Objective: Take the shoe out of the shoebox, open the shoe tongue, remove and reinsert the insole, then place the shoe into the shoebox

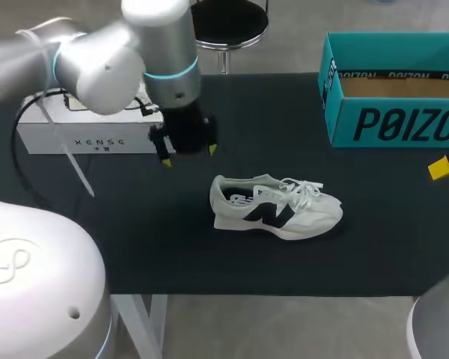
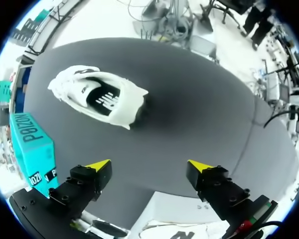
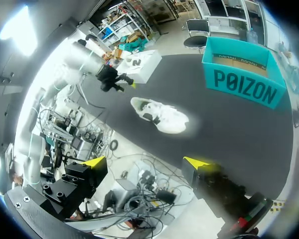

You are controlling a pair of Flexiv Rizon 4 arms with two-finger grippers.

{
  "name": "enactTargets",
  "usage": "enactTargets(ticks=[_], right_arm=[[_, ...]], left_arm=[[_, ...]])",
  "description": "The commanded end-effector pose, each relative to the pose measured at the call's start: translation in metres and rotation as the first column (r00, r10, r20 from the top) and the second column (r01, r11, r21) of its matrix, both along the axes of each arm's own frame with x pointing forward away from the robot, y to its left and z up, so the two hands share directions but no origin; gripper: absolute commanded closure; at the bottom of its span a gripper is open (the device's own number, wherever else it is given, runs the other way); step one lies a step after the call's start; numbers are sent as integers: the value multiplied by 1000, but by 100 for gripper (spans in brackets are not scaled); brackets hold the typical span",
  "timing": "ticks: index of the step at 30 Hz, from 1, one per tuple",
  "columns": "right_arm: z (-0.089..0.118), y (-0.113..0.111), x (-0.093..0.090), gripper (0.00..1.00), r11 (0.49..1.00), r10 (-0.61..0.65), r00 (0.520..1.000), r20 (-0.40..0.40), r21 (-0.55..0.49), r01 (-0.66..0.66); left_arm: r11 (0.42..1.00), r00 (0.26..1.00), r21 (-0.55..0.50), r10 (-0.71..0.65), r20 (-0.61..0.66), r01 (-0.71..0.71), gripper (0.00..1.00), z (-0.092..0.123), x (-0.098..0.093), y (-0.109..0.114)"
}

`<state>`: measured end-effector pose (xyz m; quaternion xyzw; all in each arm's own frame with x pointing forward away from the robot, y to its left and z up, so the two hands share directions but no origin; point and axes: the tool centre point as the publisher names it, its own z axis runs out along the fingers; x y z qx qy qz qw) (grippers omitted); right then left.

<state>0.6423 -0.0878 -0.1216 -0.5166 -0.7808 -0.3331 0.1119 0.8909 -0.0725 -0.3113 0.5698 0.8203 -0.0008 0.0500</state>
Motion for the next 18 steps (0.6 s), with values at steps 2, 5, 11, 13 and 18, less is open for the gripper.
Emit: enactTargets(ticks=[2,5,11,13,18], right_arm=[[-2,0,-6,0,1000,-8,1000,9,1,8],[-2,0,-6,0,1000,-8,1000,9,1,8],[-2,0,-6,0,1000,-8,1000,9,1,8],[-2,0,-6,0,1000,-8,1000,9,1,8],[-2,0,-6,0,1000,-8,1000,9,1,8]], left_arm=[[963,889,-83,202,-410,-257,0,6,33,41],[932,832,-143,220,-509,-334,0,1,39,63],[864,751,-151,317,-579,-481,0,-14,44,102],[842,722,-143,345,-599,-521,0,-18,46,113],[806,686,-129,394,-612,-578,0,-22,48,134]])
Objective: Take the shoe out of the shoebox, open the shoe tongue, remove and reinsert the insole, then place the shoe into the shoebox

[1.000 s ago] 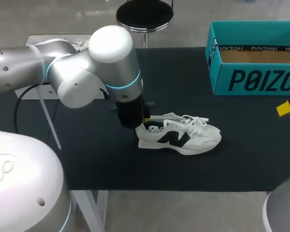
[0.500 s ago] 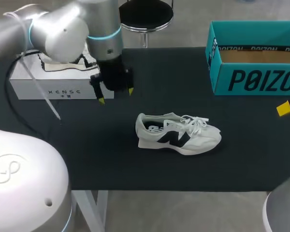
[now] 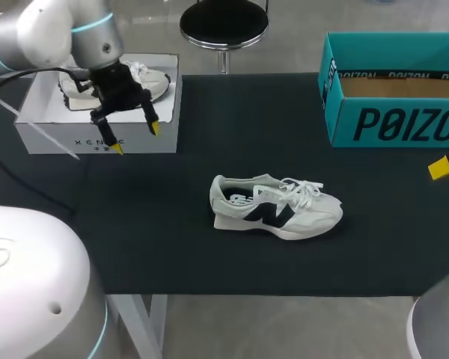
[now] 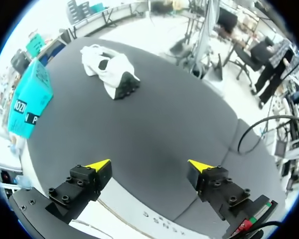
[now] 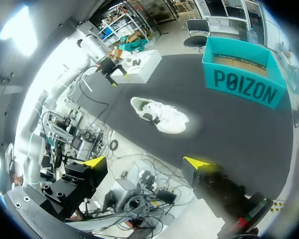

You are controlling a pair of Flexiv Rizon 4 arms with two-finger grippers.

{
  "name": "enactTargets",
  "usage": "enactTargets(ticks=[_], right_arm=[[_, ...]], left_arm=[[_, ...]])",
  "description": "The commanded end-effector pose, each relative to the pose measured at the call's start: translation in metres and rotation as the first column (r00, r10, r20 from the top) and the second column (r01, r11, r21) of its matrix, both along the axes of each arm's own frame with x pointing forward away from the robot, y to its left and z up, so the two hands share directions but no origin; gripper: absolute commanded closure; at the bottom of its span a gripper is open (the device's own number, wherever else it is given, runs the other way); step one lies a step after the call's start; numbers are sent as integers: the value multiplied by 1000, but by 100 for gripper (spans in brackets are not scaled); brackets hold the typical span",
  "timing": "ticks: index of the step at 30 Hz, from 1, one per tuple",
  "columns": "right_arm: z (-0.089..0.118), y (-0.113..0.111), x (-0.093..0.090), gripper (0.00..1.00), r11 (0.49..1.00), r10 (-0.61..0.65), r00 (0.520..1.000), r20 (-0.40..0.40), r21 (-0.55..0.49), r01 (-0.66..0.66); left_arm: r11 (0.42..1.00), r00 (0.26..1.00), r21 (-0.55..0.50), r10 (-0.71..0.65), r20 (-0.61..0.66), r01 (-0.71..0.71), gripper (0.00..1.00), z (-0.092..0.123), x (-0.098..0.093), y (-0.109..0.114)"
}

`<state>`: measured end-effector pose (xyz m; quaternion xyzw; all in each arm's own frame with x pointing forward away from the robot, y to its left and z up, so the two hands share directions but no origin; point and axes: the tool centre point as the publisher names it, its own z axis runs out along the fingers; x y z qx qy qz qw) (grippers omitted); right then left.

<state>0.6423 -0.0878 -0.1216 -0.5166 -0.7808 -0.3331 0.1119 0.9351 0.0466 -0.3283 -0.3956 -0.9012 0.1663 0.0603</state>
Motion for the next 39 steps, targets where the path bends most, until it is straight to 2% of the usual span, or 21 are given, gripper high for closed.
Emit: enactTargets(ticks=[1,11,14,16,38,39], right_arm=[[-2,-1,-6,0,1000,-8,1000,9,1,8],[-2,-1,-6,0,1000,-8,1000,9,1,8],[-2,-1,-6,0,1000,-8,1000,9,1,8],[-2,-1,-6,0,1000,-8,1000,9,1,8],[-2,-1,-6,0,1000,-8,1000,9,1,8],[-2,-1,-6,0,1000,-8,1000,9,1,8]], left_arm=[[966,959,-134,192,-210,-223,0,-4,3,18],[957,949,-136,221,-226,-255,0,-4,-9,38],[971,972,-140,172,-161,-195,0,-1,-11,38],[987,996,-136,80,-38,-85,0,8,-12,32],[987,996,-136,80,-38,-85,0,8,-12,32],[988,995,-131,74,-64,-82,0,2,-17,39]])
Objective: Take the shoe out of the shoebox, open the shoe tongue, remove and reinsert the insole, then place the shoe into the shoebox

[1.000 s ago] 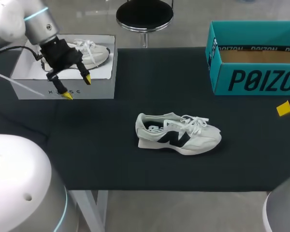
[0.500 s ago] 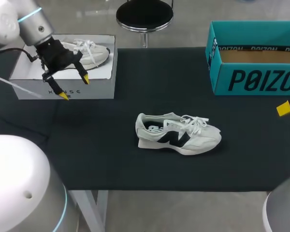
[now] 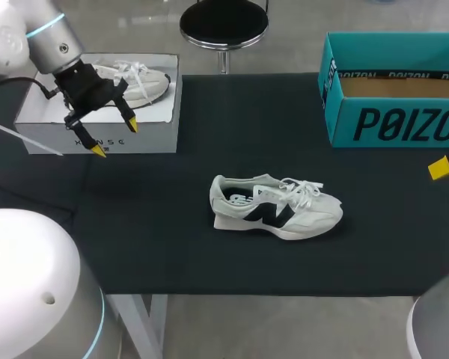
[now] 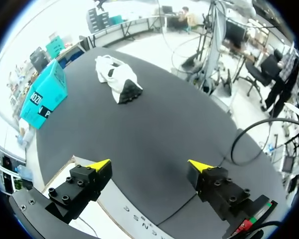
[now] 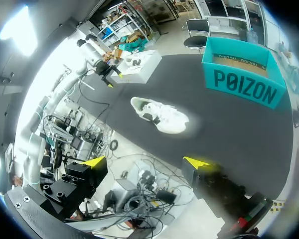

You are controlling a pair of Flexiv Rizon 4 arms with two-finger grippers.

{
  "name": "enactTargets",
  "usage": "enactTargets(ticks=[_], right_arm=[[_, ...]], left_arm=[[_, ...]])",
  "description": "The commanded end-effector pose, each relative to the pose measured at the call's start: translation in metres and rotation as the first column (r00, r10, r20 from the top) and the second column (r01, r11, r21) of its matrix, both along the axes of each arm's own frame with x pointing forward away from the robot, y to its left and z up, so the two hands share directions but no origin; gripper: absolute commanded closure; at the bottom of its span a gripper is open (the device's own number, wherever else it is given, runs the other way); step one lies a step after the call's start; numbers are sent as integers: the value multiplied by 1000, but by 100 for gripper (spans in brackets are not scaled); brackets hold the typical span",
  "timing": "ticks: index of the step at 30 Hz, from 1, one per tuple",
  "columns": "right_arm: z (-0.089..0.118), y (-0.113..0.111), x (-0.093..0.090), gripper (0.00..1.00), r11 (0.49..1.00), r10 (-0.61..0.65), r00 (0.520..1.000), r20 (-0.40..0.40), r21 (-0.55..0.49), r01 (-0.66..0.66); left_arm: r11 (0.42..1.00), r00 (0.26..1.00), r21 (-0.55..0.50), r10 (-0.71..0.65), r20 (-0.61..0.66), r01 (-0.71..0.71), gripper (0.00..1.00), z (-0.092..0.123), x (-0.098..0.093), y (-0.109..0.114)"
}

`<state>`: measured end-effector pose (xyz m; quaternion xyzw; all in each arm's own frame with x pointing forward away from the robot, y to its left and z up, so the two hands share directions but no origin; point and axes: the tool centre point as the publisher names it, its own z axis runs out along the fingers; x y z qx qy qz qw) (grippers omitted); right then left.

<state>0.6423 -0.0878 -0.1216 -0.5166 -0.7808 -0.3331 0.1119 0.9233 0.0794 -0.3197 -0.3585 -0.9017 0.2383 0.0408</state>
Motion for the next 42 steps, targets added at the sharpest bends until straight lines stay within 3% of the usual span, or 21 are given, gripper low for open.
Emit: enactTargets(ticks=[1,8,15,21,27,31,36,42], right_arm=[[-2,-1,-6,0,1000,-8,1000,9,1,8],[-2,-1,-6,0,1000,-8,1000,9,1,8],[-2,-1,-6,0,1000,-8,1000,9,1,8],[-2,-1,-6,0,1000,-8,1000,9,1,8],[-2,-1,-6,0,1000,-8,1000,9,1,8],[-2,-1,-6,0,1000,-8,1000,9,1,8],[-2,-1,-6,0,1000,-8,1000,9,1,8],[-2,-1,-6,0,1000,-8,1000,9,1,8]], left_arm=[[1000,998,4,3,-58,-3,0,-14,-11,11],[1000,976,15,25,-217,-22,0,-62,-60,38],[978,971,-186,46,-236,-91,0,-58,-85,50],[896,885,-313,156,-440,-314,0,-67,-92,51],[795,793,-434,94,-601,-423,0,-81,-115,43],[750,809,-522,30,-587,-407,0,-81,-126,33],[722,811,-582,-50,-582,-373,0,-80,-131,16],[728,803,-577,-61,-592,-370,0,-84,-132,-6]])
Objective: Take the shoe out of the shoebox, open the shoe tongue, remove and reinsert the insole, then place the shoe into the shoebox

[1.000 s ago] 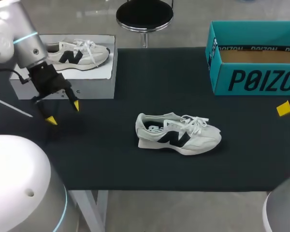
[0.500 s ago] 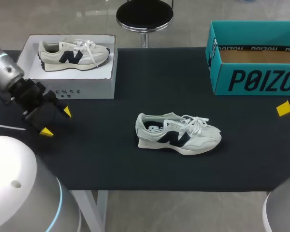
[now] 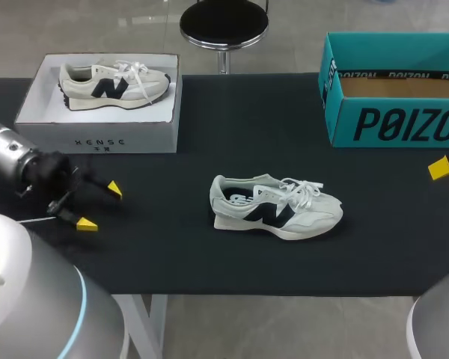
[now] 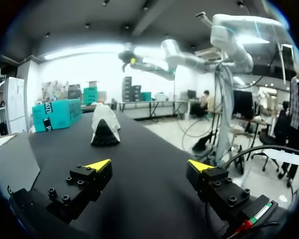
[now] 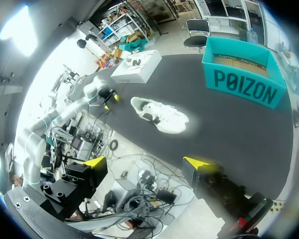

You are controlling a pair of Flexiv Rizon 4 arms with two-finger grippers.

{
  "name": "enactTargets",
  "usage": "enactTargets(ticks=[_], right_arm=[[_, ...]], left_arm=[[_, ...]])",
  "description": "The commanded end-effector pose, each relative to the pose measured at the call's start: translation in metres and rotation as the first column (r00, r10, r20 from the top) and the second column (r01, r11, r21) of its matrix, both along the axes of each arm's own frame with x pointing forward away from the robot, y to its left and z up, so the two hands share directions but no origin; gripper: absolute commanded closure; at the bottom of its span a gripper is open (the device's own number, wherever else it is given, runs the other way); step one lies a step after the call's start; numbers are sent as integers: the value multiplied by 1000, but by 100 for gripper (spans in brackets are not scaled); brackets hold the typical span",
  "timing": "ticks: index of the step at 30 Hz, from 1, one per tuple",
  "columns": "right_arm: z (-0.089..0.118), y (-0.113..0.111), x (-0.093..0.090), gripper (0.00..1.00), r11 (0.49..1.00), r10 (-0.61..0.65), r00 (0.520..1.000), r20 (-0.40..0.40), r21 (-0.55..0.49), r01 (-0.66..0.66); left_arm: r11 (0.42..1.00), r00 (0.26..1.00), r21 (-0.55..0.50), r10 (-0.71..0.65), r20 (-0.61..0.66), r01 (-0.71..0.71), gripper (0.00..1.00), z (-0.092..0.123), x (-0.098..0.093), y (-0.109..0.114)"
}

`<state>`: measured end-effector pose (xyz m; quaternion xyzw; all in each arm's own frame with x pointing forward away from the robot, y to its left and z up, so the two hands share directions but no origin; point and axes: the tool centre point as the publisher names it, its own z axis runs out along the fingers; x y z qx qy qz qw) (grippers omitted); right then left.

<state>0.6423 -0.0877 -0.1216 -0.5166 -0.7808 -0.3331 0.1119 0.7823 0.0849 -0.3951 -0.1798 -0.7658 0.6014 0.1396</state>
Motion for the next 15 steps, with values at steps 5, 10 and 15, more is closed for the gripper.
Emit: enactTargets(ticks=[5,10,15], right_arm=[[-2,-1,-6,0,1000,-8,1000,9,1,8],[-2,-1,-6,0,1000,-8,1000,9,1,8],[-2,-1,-6,0,1000,-8,1000,9,1,8]], left_arm=[[992,998,-121,-37,-56,30,0,-10,6,-32],[994,999,-105,-20,-50,15,0,-13,0,-56],[996,997,-65,52,-64,-56,0,-15,-6,-76]])
